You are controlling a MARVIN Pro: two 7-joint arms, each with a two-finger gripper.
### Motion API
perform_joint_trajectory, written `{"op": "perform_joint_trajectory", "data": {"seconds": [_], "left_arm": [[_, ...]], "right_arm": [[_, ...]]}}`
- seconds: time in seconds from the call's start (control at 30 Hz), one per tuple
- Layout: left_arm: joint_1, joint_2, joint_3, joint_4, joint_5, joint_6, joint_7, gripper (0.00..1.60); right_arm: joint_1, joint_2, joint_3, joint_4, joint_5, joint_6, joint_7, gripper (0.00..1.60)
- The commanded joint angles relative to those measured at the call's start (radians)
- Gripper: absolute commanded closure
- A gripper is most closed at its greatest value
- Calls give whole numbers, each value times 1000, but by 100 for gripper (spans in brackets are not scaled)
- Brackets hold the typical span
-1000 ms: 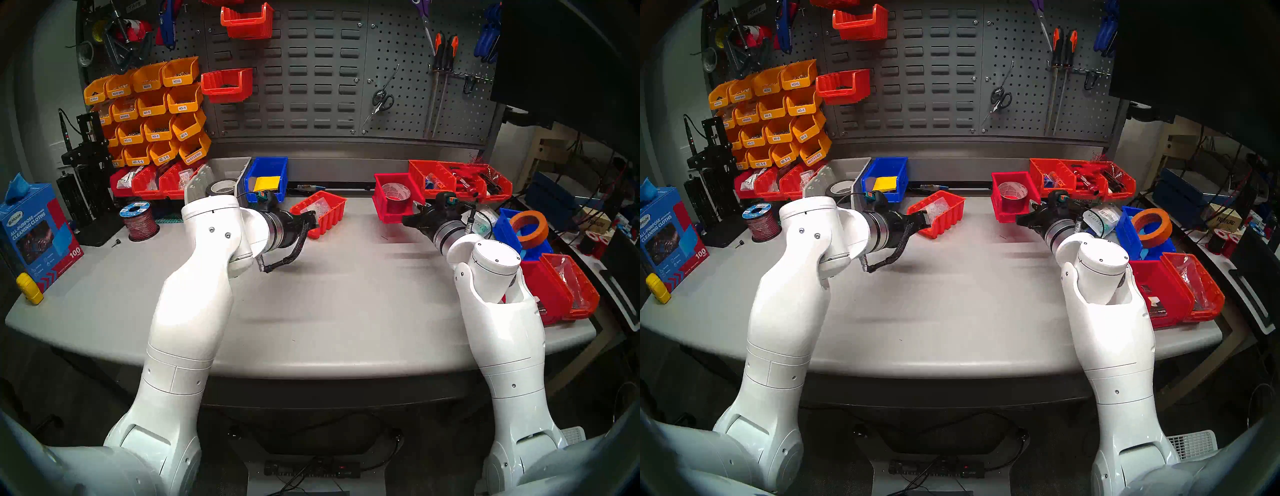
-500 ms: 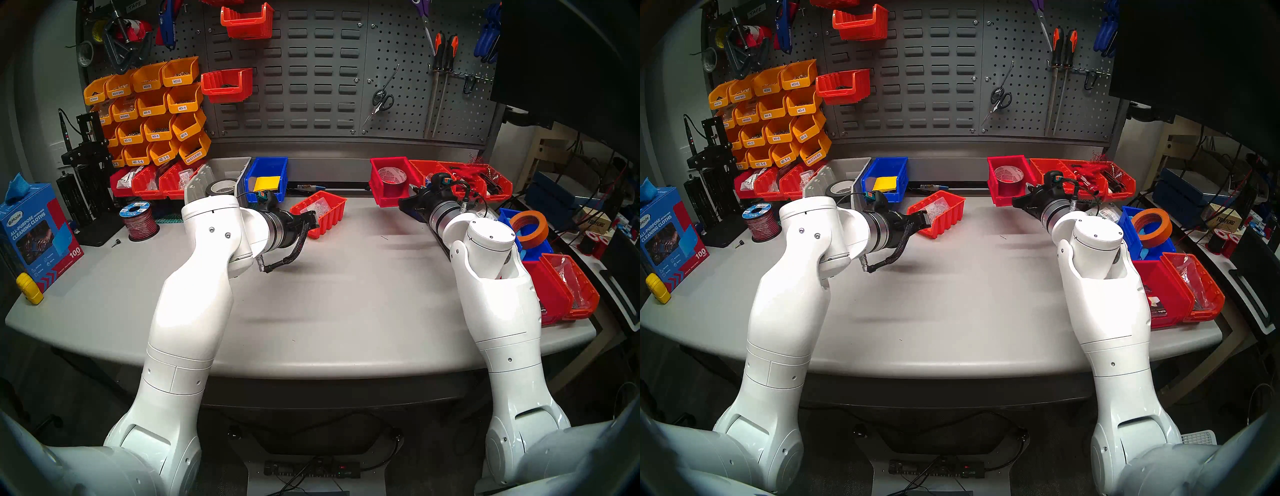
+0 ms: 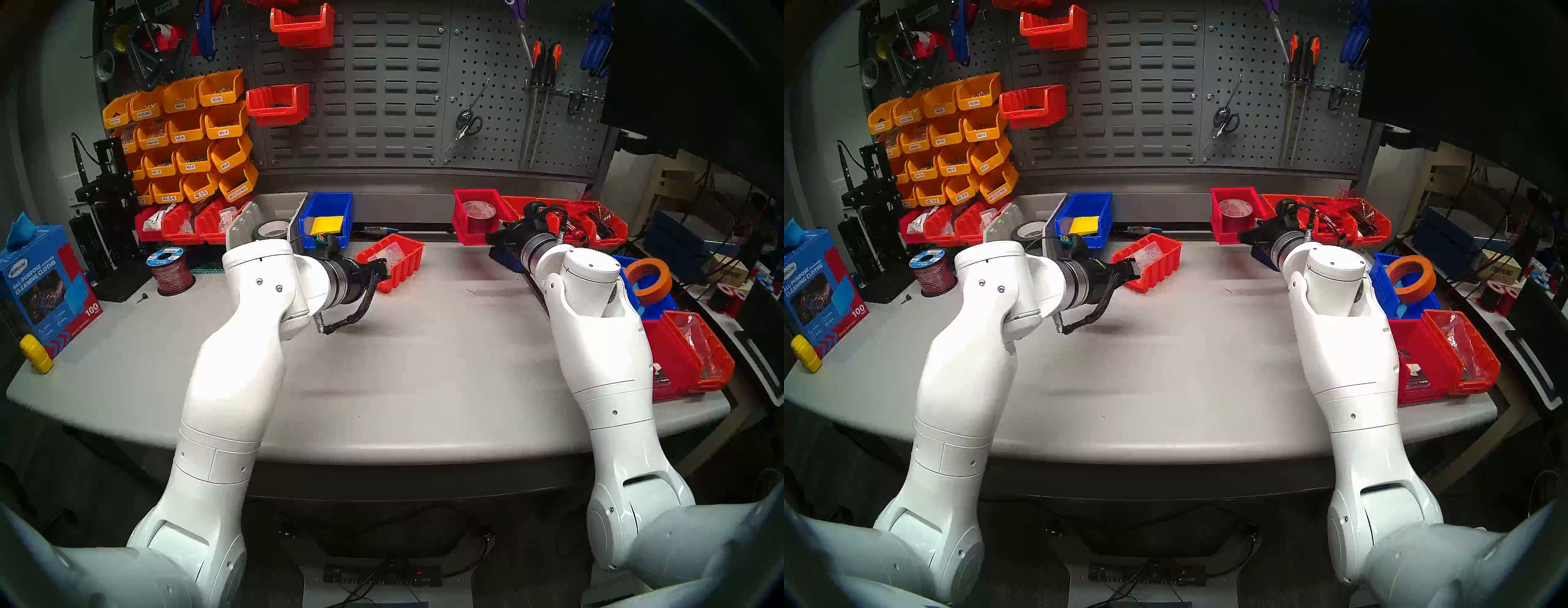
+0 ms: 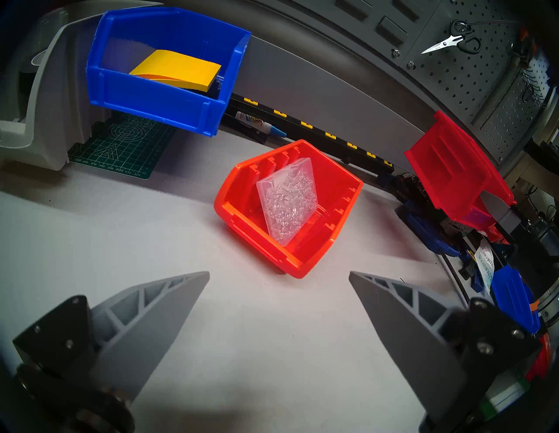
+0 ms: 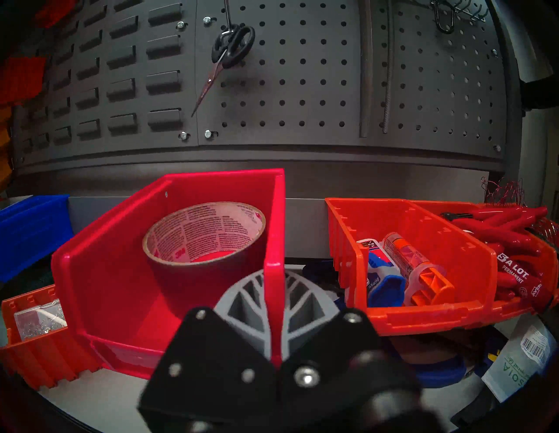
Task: Hang all the unorganized tool boxes onto the wall
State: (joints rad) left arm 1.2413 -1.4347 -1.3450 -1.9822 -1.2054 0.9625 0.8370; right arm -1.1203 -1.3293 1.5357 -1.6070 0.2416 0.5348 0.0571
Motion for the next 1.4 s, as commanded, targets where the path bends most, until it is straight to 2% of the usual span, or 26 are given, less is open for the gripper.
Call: {"op": "perform_joint_trajectory", "data": {"seconds": [0.0, 0.33, 0.57, 1.13, 1.37], "left_arm": [[-10, 1, 0, -10, 1, -3, -1, 0], [-10, 1, 0, -10, 2, -3, -1, 0], [-10, 1, 0, -10, 1, -3, -1, 0], [-10, 0, 0, -9, 1, -3, -1, 0], [-10, 0, 0, -9, 1, -3, -1, 0]], "right_arm": [[48, 1, 5, -13, 1, -11, 2, 160], [49, 0, 6, -12, -1, -11, 2, 160], [65, -30, -8, 9, -8, -27, -19, 160], [213, -76, -61, 199, -40, -64, -63, 160], [268, -79, -71, 281, -60, -52, -91, 160]]}}
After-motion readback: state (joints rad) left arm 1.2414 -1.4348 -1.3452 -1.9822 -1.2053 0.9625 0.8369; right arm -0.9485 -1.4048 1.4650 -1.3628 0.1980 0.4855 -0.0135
